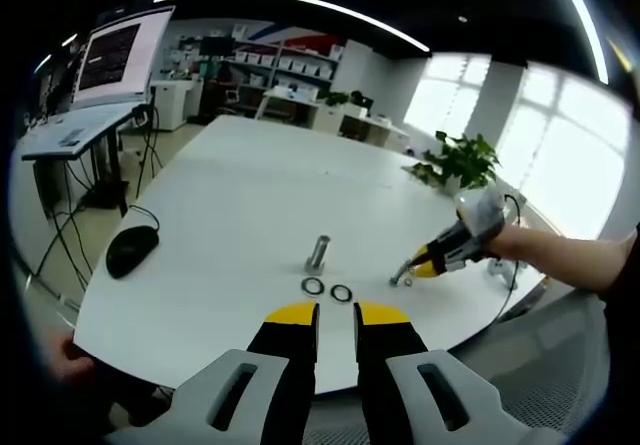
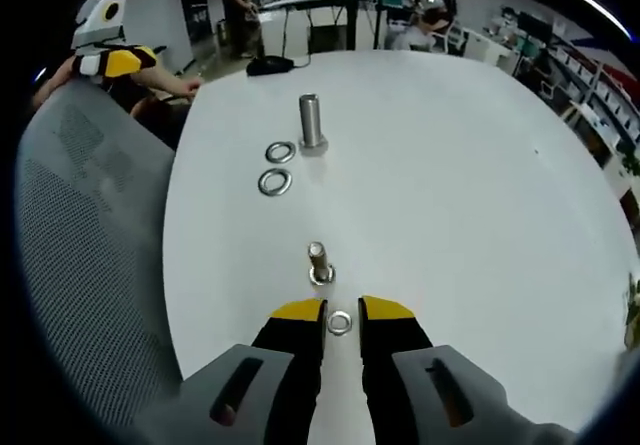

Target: Place the washer onto the threaded stud by aligning its center hole with the stud, sliding it down to the base, and recovering from edge contact or off-axis alignment until the washer reaches the visible bottom stop.

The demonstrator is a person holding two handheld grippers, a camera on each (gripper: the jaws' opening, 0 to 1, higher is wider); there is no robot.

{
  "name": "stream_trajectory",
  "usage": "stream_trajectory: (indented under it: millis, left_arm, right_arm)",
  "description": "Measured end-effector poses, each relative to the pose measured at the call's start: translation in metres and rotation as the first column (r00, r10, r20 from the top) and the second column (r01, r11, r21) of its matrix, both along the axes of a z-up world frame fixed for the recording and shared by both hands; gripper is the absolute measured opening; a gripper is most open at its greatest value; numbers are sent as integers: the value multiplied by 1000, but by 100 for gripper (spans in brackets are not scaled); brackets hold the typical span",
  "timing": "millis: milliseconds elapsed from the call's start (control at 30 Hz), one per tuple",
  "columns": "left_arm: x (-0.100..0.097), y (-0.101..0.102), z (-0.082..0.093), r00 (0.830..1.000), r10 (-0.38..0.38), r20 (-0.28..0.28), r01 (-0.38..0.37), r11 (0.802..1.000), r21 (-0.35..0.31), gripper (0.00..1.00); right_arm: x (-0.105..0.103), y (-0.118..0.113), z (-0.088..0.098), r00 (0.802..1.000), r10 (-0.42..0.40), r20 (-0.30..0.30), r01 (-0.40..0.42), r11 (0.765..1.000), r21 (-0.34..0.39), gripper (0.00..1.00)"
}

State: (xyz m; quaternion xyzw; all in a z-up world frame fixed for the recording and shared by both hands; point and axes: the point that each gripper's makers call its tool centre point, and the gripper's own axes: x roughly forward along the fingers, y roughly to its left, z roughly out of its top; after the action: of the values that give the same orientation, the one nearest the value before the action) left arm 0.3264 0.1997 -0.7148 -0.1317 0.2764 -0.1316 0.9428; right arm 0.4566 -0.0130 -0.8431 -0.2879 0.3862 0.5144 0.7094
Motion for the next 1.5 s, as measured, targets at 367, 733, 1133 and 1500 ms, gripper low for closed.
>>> stream_trajectory:
  millis: [367, 733, 1133, 1500]
  left_arm:
    - [0, 1, 0, 1000, 4, 0, -4, 1000, 0, 11]
    - [0, 0, 0, 1000, 8, 0, -8, 1000, -2, 11]
    - [0, 0, 1, 1000, 10, 6, -10, 1000, -7, 11]
    - [0, 1, 1, 1000, 12, 7, -12, 1000, -9, 11]
  right_arm:
    - [-6, -5, -10, 999, 20, -27, -21, 999, -44, 15]
    - [-7, -12, -19, 999, 10, -40, -13, 997, -72, 17]
    - [-7, -14, -23, 999, 0, -43, -4, 997, -81, 19]
    - [-5, -14, -23, 999, -7, -32, 5, 997, -76, 15]
